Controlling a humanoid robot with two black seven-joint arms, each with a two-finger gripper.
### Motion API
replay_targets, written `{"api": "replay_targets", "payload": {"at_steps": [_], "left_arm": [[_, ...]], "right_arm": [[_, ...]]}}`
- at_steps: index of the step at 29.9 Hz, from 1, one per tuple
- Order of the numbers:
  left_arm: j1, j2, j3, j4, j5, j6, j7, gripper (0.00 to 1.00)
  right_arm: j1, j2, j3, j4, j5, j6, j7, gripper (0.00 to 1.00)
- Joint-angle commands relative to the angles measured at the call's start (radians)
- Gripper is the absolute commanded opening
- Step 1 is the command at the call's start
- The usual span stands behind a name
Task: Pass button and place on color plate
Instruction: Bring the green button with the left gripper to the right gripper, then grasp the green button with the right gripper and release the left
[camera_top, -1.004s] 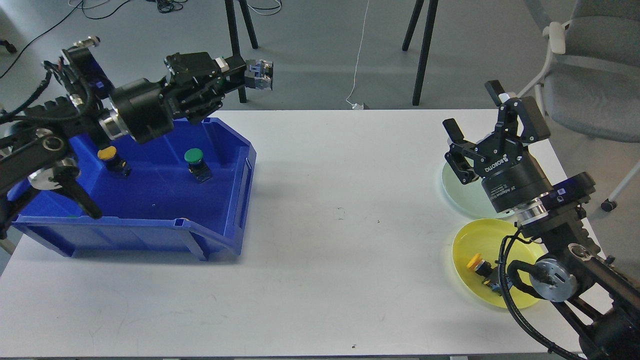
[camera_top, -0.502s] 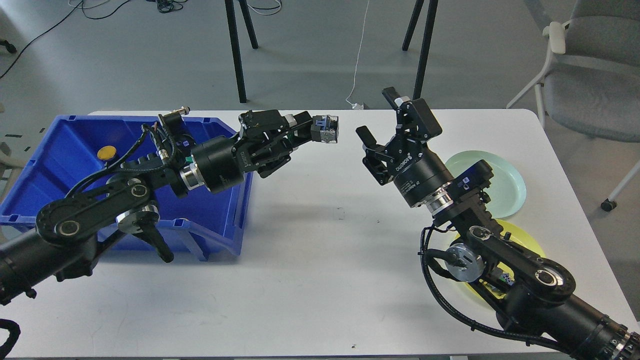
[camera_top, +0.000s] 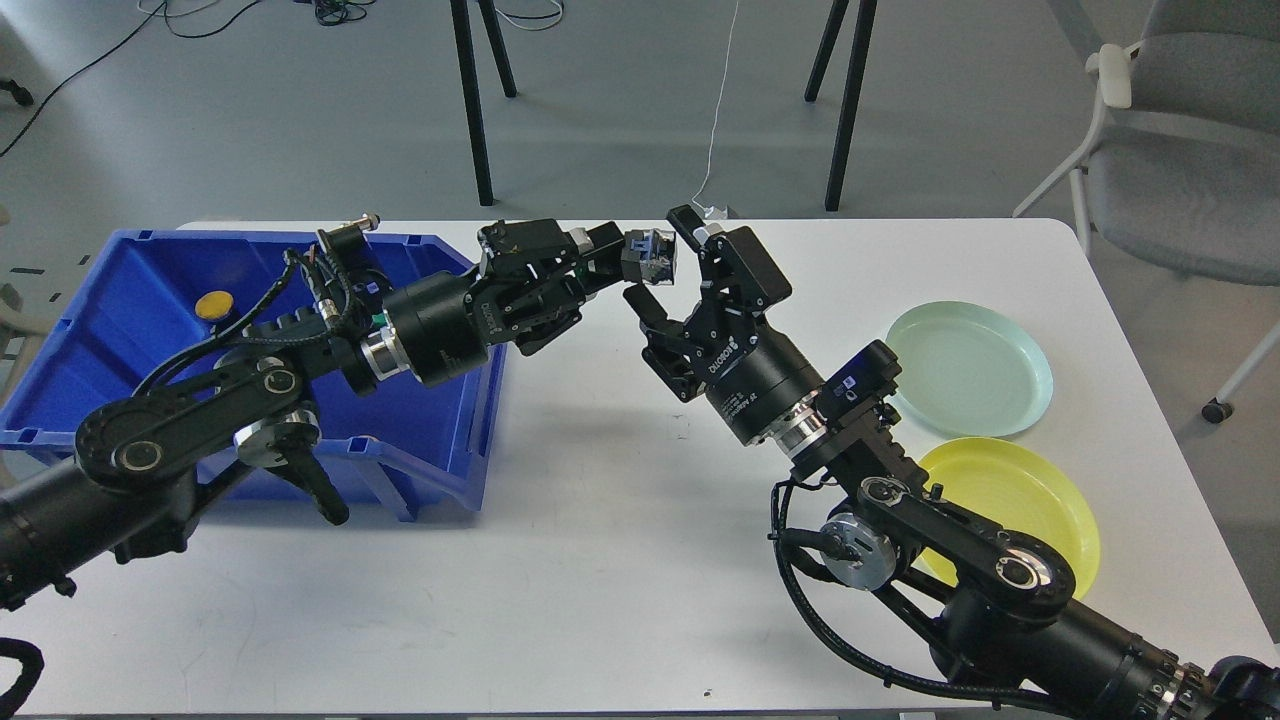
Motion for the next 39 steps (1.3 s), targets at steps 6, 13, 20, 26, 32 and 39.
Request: {"api": "replay_targets", "payload": {"at_steps": [6,13,20,26,32,39], "left_arm": [[0.0,0.0,0.0,0.0,0.0,0.0,0.0,0.06],[0.0,0.0,0.0,0.002,0.0,0.0,0.0,0.06],[0.0,0.0,0.0,0.002,0.0,0.0,0.0,0.06],[0.005,0.0,-0.001,0.009,-0.003,0.0,0.0,0.2],[0.012,-0.017,-0.005,0.043,-0.072,0.0,0.0,0.93],[0.012,-0.021,-0.006,0.063,-0.078,0.0,0.0,0.98]], "right_arm": [[0.007,0.036,0.0,0.0,-0.001,-0.024,0.0,0.92],[0.007,0.038,-0.005,0.003,-0.034,-0.024,0.0,0.32],[-0.002,0.038,-0.002,0.008,-0.033,-0.027,0.0,0.04],[-0.004,0.036,-0.002,0.009,-0.031,-0.027,0.0,0.01],[-0.006,0.033,-0.002,0.011,-0.031,-0.027,0.0,0.01],[-0.03,-0.02,0.015,0.044,-0.03,-0.042,0.0,0.01]]}}
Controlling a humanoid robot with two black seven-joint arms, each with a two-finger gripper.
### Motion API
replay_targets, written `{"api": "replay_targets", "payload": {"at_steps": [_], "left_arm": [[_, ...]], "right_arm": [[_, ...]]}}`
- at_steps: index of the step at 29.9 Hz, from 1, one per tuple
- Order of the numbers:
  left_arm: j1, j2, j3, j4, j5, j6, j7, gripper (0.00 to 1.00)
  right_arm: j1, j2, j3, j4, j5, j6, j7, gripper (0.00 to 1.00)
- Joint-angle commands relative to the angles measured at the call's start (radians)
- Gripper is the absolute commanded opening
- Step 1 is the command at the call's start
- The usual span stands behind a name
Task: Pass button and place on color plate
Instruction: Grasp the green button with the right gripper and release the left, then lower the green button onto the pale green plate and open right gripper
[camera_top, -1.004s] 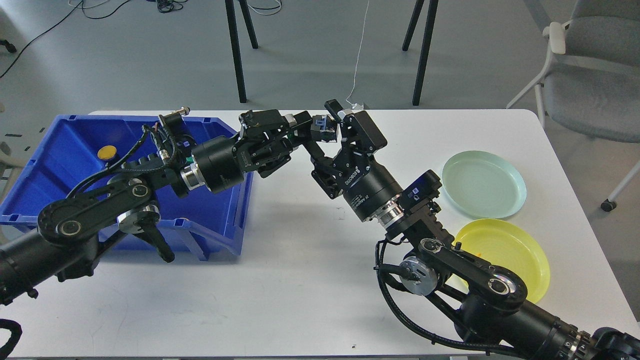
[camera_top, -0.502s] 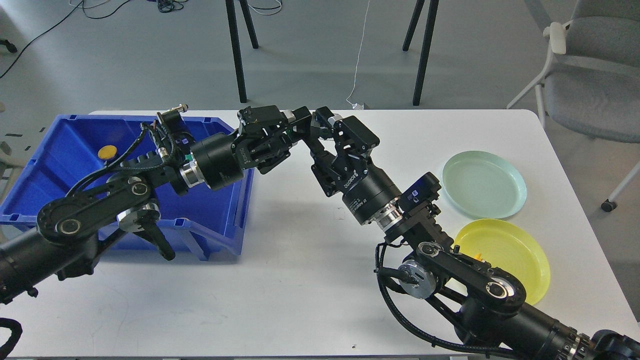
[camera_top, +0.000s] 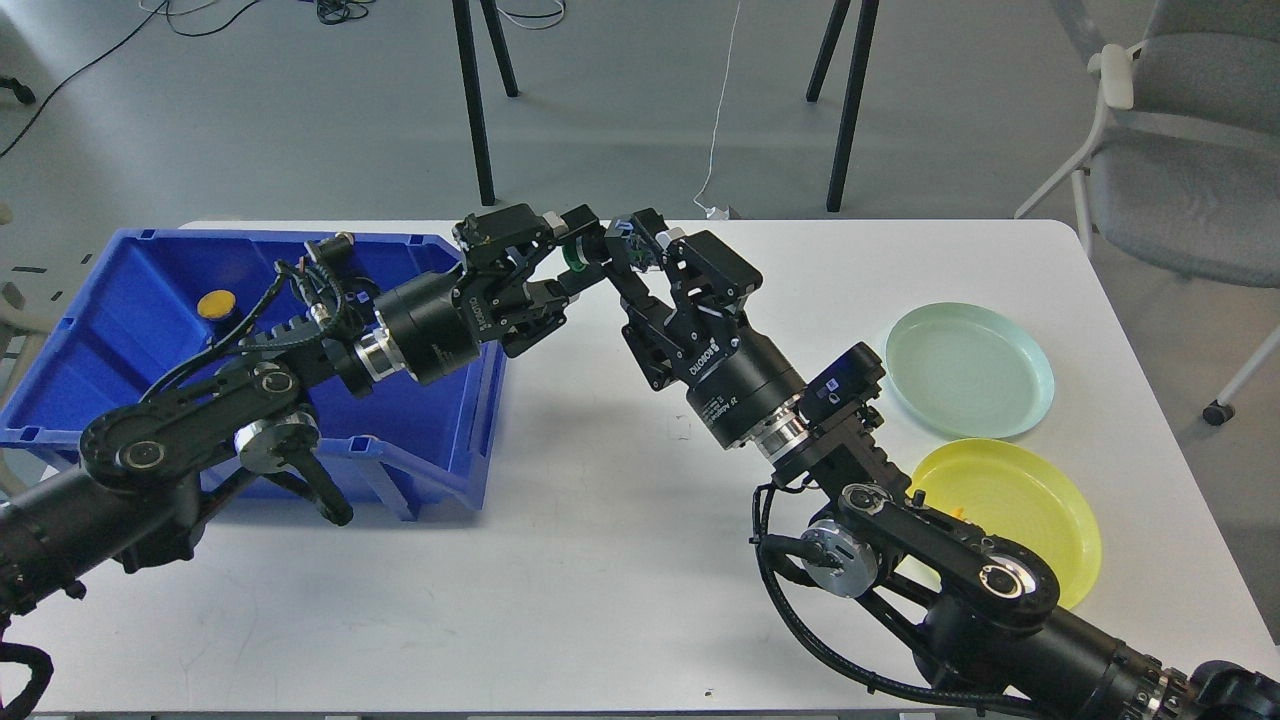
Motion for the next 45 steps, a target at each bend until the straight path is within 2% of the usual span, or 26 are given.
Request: {"api": "replay_targets", "payload": {"at_steps": [1,7,9,13,16,22,28,31,34,37,41,45], "left_arm": [[-0.003,-0.001,-0.003,0.004,-0.001,0.0,-0.005,0.98],[-0.003,-0.003,-0.003,0.011,-0.001,0.0,-0.005,0.98],[-0.002,-0.003,-0.003,0.013,-0.001,0.0,-0.005,0.98],[-0.003,-0.011,-0.003,0.014,-0.001,0.0,-0.005,0.98],[-0.003,-0.012,-0.003,0.016,-0.003,0.0,-0.005,0.98],[-0.003,-0.012,-0.003,0.016,-0.003,0.0,-0.005,0.98],[-0.002,-0.014,-0.003,0.016,-0.003,0.0,-0.005,0.98],[-0.003,-0.014,-0.003,0.016,-0.003,0.0,-0.005,0.98],[-0.002,-0.014,-0.003,0.016,-0.003,0.0,-0.005,0.98],[-0.002,-0.015,-0.003,0.016,-0.003,0.0,-0.005,0.98],[-0.002,-0.015,-0.003,0.017,-0.009,0.0,-0.005,0.98],[0.0,-0.015,-0.003,0.016,-0.023,0.0,-0.005,0.98]], "right_arm": [[-0.023,-0.063,0.017,0.029,0.001,-0.016,-0.004,0.01],[-0.117,-0.252,0.117,0.12,0.007,-0.014,-0.004,0.01],[-0.161,-0.349,0.16,0.135,0.004,-0.014,-0.004,0.01],[-0.219,-0.511,0.214,0.079,-0.004,-0.028,-0.004,0.01],[-0.229,-0.576,0.211,-0.009,-0.011,-0.077,-0.004,0.01],[-0.215,-0.565,0.145,-0.199,-0.074,-0.169,-0.004,0.01],[-0.18,-0.506,0.076,-0.288,-0.077,-0.24,-0.004,0.07],[-0.151,-0.469,0.047,-0.348,-0.076,-0.243,-0.004,0.18],[-0.141,-0.461,0.024,-0.349,-0.074,-0.244,-0.004,0.33],[-0.141,-0.456,0.017,-0.352,-0.074,-0.246,-0.004,0.38],[-0.138,-0.443,0.027,-0.351,-0.073,-0.25,-0.004,0.54],[-0.14,-0.441,0.031,-0.351,-0.069,-0.257,-0.004,0.62]]}}
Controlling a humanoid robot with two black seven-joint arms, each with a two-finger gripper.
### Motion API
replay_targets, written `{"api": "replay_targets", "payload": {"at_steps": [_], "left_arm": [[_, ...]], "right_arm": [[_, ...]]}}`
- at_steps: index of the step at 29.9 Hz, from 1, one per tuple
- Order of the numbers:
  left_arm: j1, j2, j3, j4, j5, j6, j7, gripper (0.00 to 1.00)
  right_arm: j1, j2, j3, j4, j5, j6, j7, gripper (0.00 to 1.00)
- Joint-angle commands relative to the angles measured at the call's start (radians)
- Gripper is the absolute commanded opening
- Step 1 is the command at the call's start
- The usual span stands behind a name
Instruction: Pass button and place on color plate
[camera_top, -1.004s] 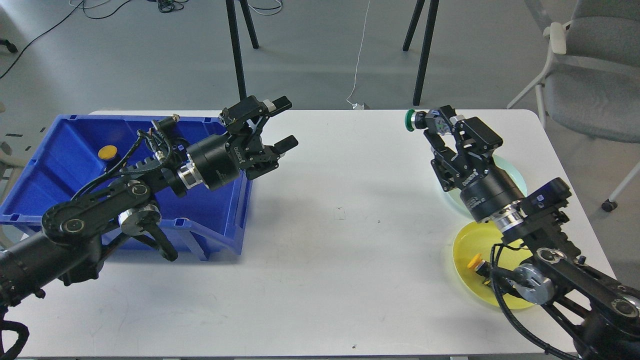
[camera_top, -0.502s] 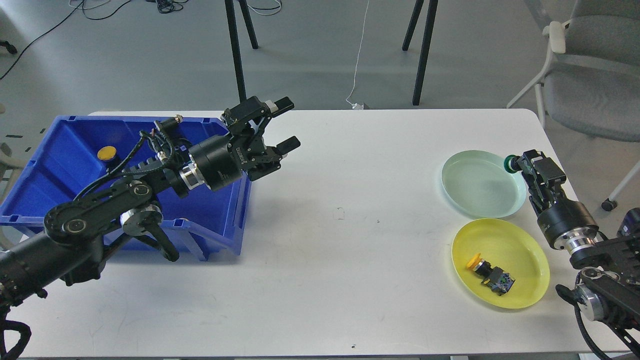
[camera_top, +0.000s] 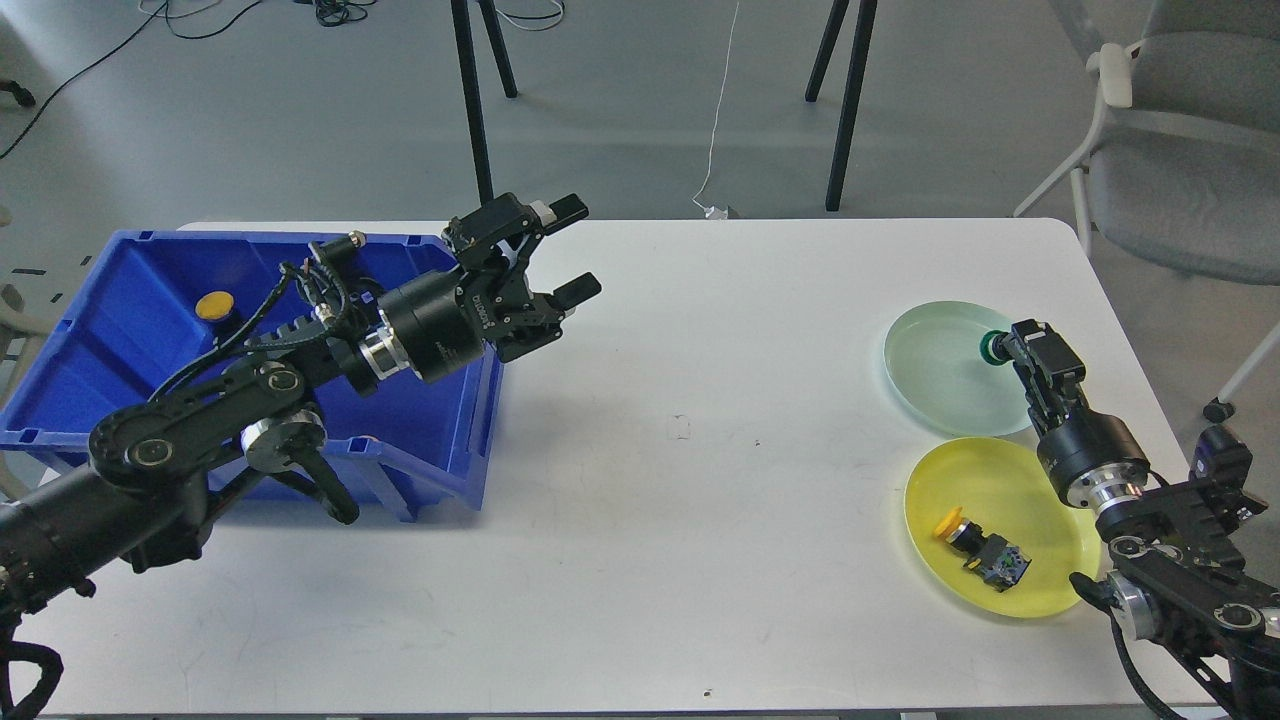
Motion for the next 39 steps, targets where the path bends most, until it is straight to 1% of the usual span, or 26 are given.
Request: {"api": "replay_targets", "payload": {"at_steps": [1,11,18,19,21,24,26,28,29,30,31,32,33,35,37,39], "left_arm": [[0.0,0.0,0.0,0.002,-0.007,0.0,0.0,0.98],[0.0,0.0,0.0,0.0,-0.007,0.0,0.0,0.98],[0.006,0.0,0.0,0.0,-0.007,0.0,0.0,0.98],[0.007,0.0,0.0,-0.003,-0.005,0.0,0.0,0.98],[0.005,0.008,-0.012,-0.005,-0.011,0.0,0.0,0.98],[0.011,0.029,-0.118,-0.003,-0.06,0.0,0.0,0.98],[0.034,0.049,-0.194,0.0,-0.109,0.0,0.0,0.98],[0.042,0.074,-0.245,0.012,-0.167,0.0,0.0,0.98],[0.043,0.08,-0.261,0.03,-0.198,0.0,0.0,0.99],[0.045,0.083,-0.27,0.049,-0.226,0.0,0.0,0.99],[0.046,0.087,-0.282,0.069,-0.262,0.0,0.0,0.99],[0.048,0.089,-0.299,0.086,-0.302,0.0,0.0,0.99],[0.051,0.09,-0.314,0.098,-0.335,0.0,0.0,0.99],[0.065,0.094,-0.334,0.118,-0.391,0.0,0.0,0.99],[0.069,0.094,-0.339,0.121,-0.401,0.0,0.0,0.99],[0.072,0.092,-0.337,0.124,-0.401,0.0,0.0,0.99]], "right_arm": [[-0.001,0.001,0.007,0.001,0.001,-0.003,0.0,0.62],[-0.001,-0.001,0.007,-0.001,0.003,-0.003,0.0,0.7],[-0.005,-0.005,0.054,0.025,0.006,-0.005,0.0,0.71],[-0.005,-0.008,0.069,0.047,0.006,-0.003,0.0,0.71],[-0.008,-0.013,0.129,0.137,0.015,0.003,0.0,0.72],[-0.01,-0.013,0.21,0.305,0.068,0.017,0.0,0.72],[0.002,-0.002,0.229,0.411,0.125,0.03,0.0,0.72],[0.05,0.005,0.225,0.491,0.19,0.044,0.0,0.72],[0.088,0.016,0.212,0.508,0.242,0.056,0.0,0.72],[0.114,0.028,0.199,0.509,0.294,0.072,0.0,0.73],[0.14,0.032,0.179,0.509,0.363,0.102,0.0,0.81],[0.16,0.032,0.166,0.502,0.41,0.154,0.0,0.98],[0.174,0.029,0.16,0.492,0.443,0.209,0.0,1.0],[0.189,0.024,0.162,0.472,0.489,0.366,0.0,1.0],[0.202,0.024,0.156,0.435,0.492,0.479,0.0,1.0],[0.215,0.032,0.149,0.395,0.494,0.526,0.0,1.0]]}}
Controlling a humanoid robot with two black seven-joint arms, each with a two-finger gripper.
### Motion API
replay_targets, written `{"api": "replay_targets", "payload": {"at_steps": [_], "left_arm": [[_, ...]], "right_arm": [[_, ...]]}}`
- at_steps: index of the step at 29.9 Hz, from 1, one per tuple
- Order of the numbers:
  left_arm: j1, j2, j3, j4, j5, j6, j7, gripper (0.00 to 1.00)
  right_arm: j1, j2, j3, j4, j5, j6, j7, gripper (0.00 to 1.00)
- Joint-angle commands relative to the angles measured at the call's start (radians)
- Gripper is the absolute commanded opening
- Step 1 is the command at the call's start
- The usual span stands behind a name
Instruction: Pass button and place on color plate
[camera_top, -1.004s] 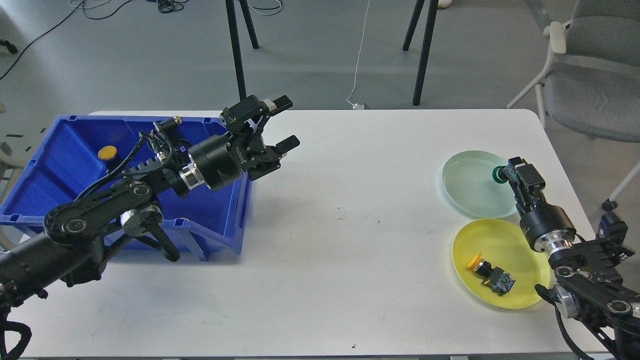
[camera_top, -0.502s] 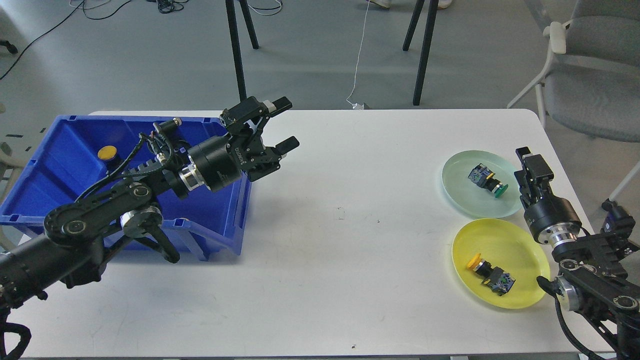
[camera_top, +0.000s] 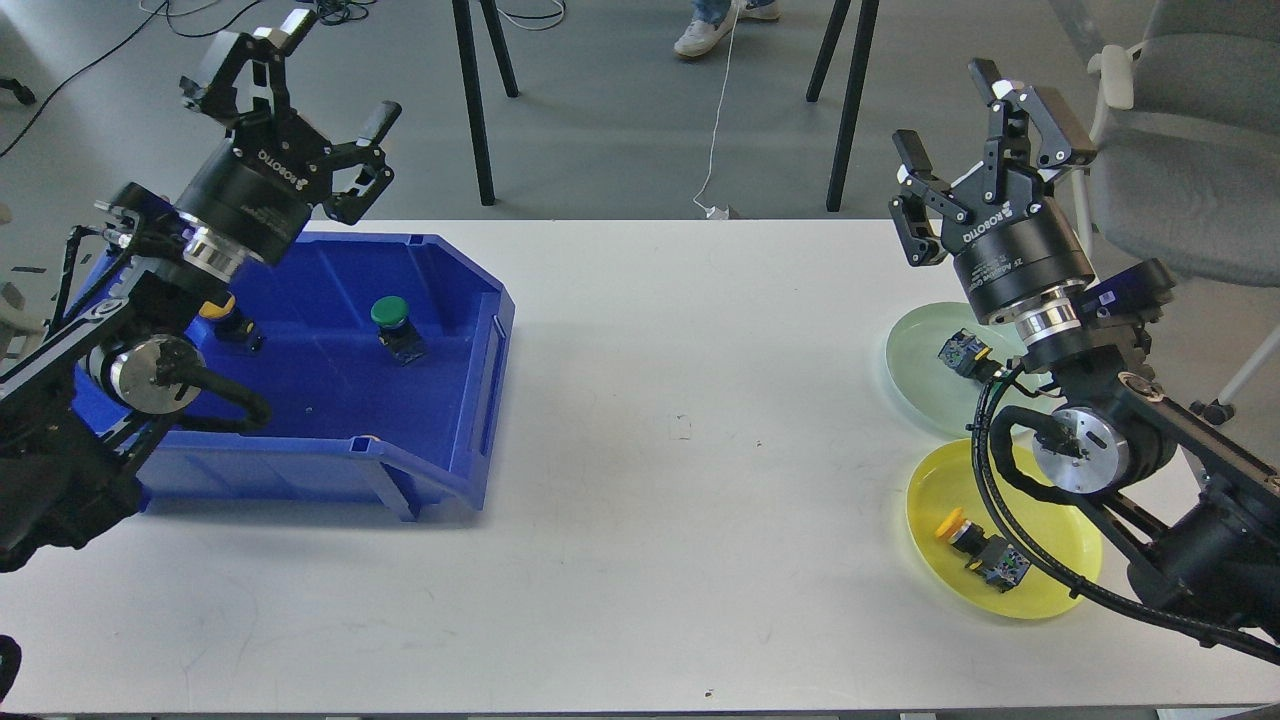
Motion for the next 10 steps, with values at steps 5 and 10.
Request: {"api": "replay_targets", "payload": {"at_steps": [5,10], "left_arm": [[0.017,-0.011,-0.004,0.007,-0.013,0.0,0.0,0.99],[0.025,-0.034,-0.002,0.007,-0.01,0.0,0.0,0.99]], "right_arm": [[0.019,0.041,0.013,-0.112,0.012,0.09,0.0,1.0],[0.022,0.085,0.067,-0.121,0.012,0.089,0.0,1.0]]}}
